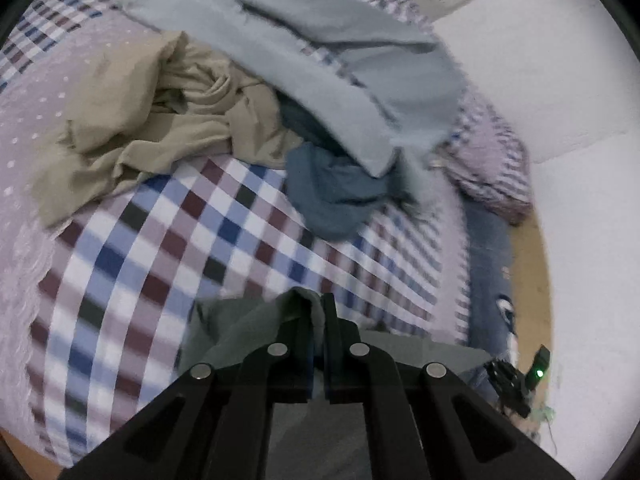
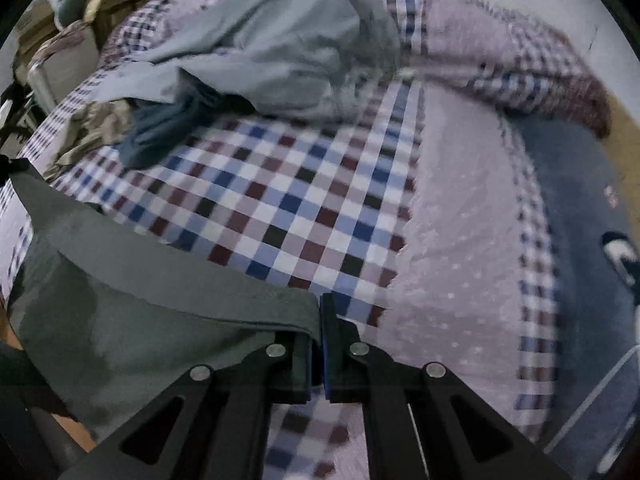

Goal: Fold clothes

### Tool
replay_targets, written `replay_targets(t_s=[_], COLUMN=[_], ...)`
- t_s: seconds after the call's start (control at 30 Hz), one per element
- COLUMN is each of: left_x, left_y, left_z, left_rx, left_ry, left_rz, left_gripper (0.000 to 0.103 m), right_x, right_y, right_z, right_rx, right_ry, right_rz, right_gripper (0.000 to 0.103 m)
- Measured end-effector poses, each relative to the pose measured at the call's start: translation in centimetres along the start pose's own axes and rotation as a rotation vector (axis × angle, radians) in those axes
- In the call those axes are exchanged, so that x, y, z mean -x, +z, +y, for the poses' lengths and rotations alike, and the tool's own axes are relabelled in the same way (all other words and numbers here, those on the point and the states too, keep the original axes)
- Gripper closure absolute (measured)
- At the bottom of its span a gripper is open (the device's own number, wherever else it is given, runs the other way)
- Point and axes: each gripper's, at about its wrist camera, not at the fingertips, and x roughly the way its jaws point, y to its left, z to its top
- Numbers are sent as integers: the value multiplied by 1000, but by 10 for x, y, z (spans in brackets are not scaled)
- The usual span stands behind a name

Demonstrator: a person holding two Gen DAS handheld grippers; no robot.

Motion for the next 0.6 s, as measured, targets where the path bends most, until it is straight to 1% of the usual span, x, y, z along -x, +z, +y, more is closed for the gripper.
replay_targets(t_s=[0.03,0.07,0.1,0.13,0.17,0.2,0.23,0.27,0.37,0.43,0.47,0.53,0.6], left_x=[-13,-26,-33,-35,-38,-34,-24,-12,28,58,68,80,83], left_y=[5,10,11,10,9,5,-2,-11,-42,-76,-95,-136,-177], left_z=[5,9,15,22,28,34,40,44,55,62,67,75,79], left_rx=[6,13,19,25,32,25,6,-16,-99,-173,-208,-285,-380], left_ry=[10,21,26,29,31,23,10,5,8,19,25,40,81], left_rz=[10,21,26,28,30,17,-8,-30,-107,-174,-190,-183,-151], left_gripper=[102,101,96,85,67,58,45,40,36,35,35,35,35], right_x=[-14,-28,-41,-49,-56,-58,-53,-46,-17,6,17,38,51], right_y=[1,1,1,-2,-6,-11,-18,-25,-54,-75,-86,-109,-129], right_z=[-1,-3,-5,-7,-9,-11,-13,-14,-15,-9,-3,10,20], right_rx=[-21,-43,-74,-111,-148,-177,-198,-219,-275,-285,-283,-272,-270], right_ry=[6,12,17,13,3,-8,-18,-26,-55,-43,-25,15,44], right_rz=[11,22,36,48,57,53,35,13,-57,-104,-126,-164,-185], right_gripper=[100,95,90,78,67,61,56,53,51,50,49,49,49])
